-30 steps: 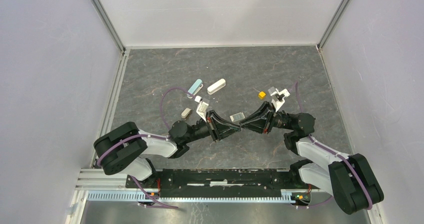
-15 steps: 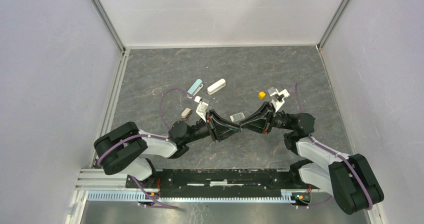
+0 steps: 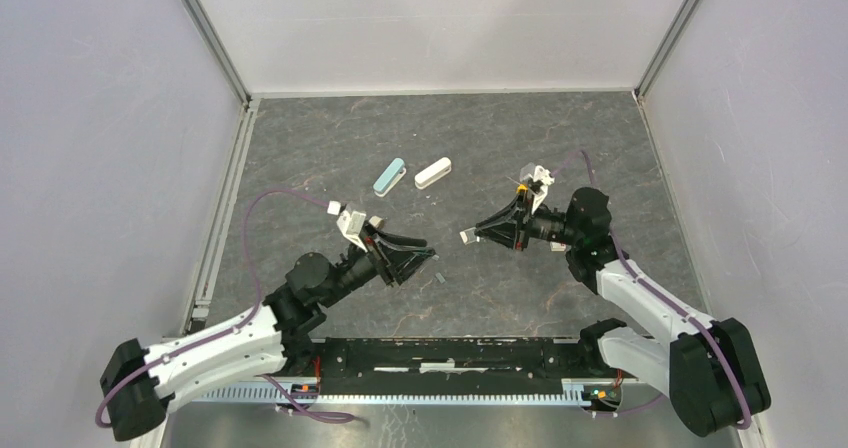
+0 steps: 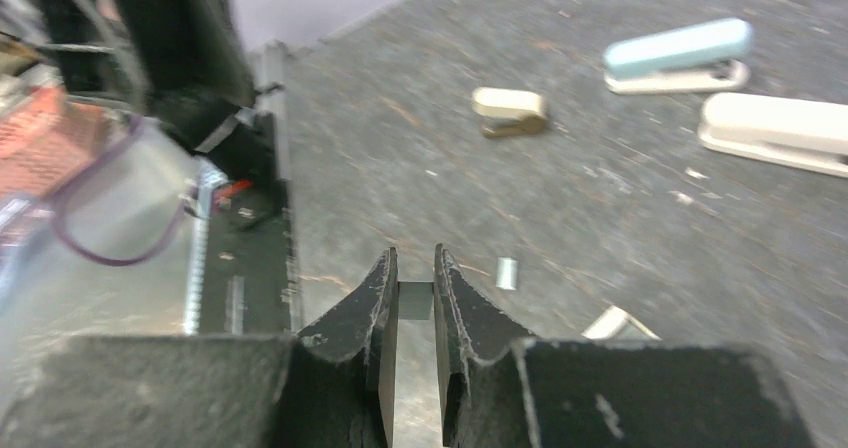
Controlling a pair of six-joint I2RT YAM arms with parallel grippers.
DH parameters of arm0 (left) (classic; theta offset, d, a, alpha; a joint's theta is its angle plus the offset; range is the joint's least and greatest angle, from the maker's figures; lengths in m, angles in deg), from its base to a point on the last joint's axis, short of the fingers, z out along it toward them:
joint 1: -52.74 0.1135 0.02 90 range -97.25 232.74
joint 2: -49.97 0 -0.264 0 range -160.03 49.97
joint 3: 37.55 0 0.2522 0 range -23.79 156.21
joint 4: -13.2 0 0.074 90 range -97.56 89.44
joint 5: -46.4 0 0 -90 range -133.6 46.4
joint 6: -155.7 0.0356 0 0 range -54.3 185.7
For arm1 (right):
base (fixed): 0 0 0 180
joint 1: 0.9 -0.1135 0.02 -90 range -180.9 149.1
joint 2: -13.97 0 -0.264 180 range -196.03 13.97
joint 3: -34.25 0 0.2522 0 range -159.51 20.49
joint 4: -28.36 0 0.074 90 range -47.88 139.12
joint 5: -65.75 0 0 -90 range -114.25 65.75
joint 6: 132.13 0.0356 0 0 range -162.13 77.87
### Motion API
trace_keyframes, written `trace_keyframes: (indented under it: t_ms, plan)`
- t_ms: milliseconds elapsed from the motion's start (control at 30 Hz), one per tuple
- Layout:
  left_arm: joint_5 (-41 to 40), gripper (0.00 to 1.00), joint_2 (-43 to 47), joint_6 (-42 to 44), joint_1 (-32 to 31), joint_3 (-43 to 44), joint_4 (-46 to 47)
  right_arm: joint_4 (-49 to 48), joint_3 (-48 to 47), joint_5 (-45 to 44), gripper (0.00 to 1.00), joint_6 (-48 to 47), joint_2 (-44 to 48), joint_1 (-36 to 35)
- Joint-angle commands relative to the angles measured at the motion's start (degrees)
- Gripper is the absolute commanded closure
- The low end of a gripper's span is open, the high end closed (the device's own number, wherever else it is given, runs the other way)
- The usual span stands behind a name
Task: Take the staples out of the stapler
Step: Pick up the staple from the center of the board, then place the staple in the staple box.
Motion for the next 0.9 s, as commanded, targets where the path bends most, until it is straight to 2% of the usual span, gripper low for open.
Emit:
trace_keyframes:
  t_ms: [0, 133, 333, 567, 867]
  plan:
    - [-9.4, 0.51, 7.5, 6.8, 0.1, 1.8, -22.9, 19.4, -7.0, -11.1, 0.84, -17.3, -2.6, -1.2]
    - [-11.0, 0.51, 11.3, 7.1, 0.2, 1.1, -26.7, 27.2, -11.9, -19.0, 0.84, -24.5, -7.2, -3.9]
    - [-11.7, 0.5, 11.9, 7.1, 0.1, -0.6, -27.1, 32.4, -17.9, -31.3, 0.84, -30.0, -14.0, -8.0]
    - [-11.8, 0.5, 12.2, 7.1, 0.1, -2.2, -26.8, 35.8, -20.7, -36.9, 0.84, -30.5, -21.1, -9.8]
    - [-12.4, 0.5, 13.2, 7.2, 0.1, -3.9, -26.0, 36.9, -22.3, -40.9, 0.83, -30.6, -25.4, -11.6]
